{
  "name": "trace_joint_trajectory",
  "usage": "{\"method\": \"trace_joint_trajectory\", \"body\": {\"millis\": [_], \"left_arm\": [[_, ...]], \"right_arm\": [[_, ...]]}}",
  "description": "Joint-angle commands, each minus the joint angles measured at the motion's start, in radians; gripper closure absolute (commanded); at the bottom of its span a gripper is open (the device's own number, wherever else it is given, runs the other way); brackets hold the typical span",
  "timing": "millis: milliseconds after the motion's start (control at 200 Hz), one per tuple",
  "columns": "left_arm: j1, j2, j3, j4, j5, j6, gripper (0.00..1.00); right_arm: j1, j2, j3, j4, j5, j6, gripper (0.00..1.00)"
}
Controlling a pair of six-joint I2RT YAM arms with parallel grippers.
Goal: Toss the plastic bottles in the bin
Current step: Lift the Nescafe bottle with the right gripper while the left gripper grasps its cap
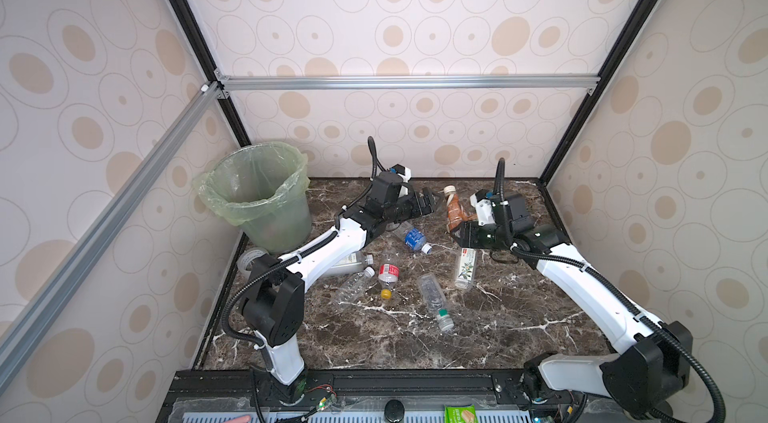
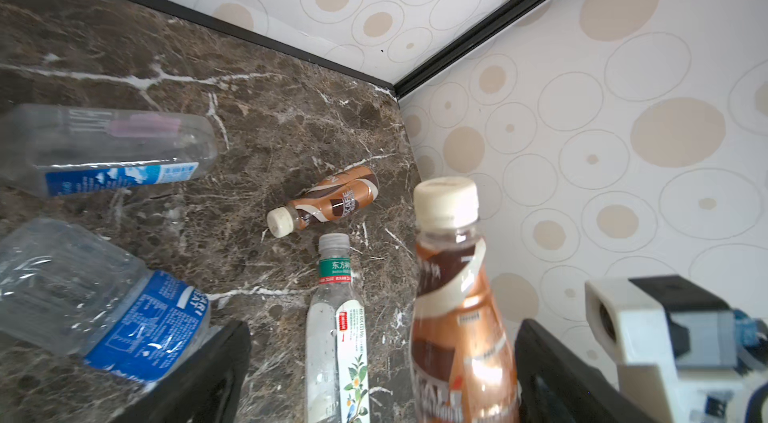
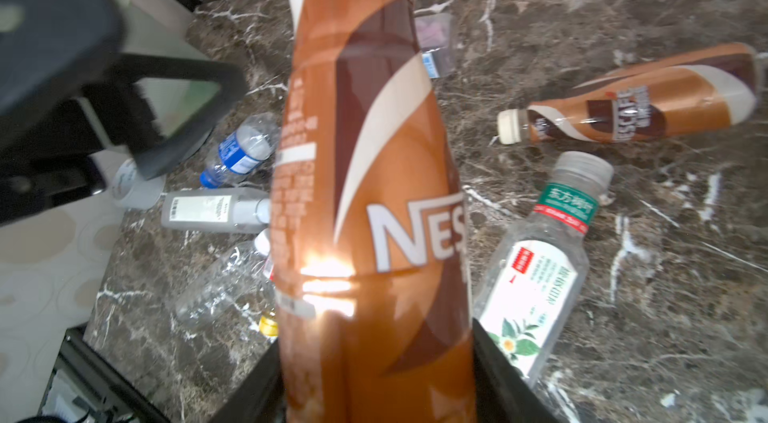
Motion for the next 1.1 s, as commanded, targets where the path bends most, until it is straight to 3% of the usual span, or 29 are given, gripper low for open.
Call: {"method": "trace_joint_trajectory", "body": {"millis": [0, 130, 245, 565, 975, 1095], "left_arm": [[0.013, 0.017, 0.046, 0.077, 0.056, -0.08, 0.01], [0.022, 0.028, 0.045, 0.102, 0.064, -0.106, 0.01], [0.03, 0.022, 0.012, 0.151, 0.069, -0.136, 0.08], [0.037, 0.006, -0.016, 0.164, 0.063, -0.117, 0.4], [0.037, -0.001, -0.043, 0.175, 0.063, -0.092, 0.69], [0.039, -0.002, -0.037, 0.15, 0.052, -0.07, 0.69]], "right_arm": [[0.052, 0.005, 0.04, 0.032, 0.005, 0.005, 0.43], [0.109, 0.019, 0.042, 0.054, 0.022, 0.006, 0.44], [0.133, 0.03, 0.042, 0.072, 0.019, 0.019, 0.44], [0.163, 0.04, 0.025, 0.093, 0.044, 0.025, 0.44], [0.162, 0.035, -0.005, 0.107, 0.039, 0.013, 0.42], [0.163, 0.046, -0.007, 0.105, 0.029, 0.011, 0.37]]}}
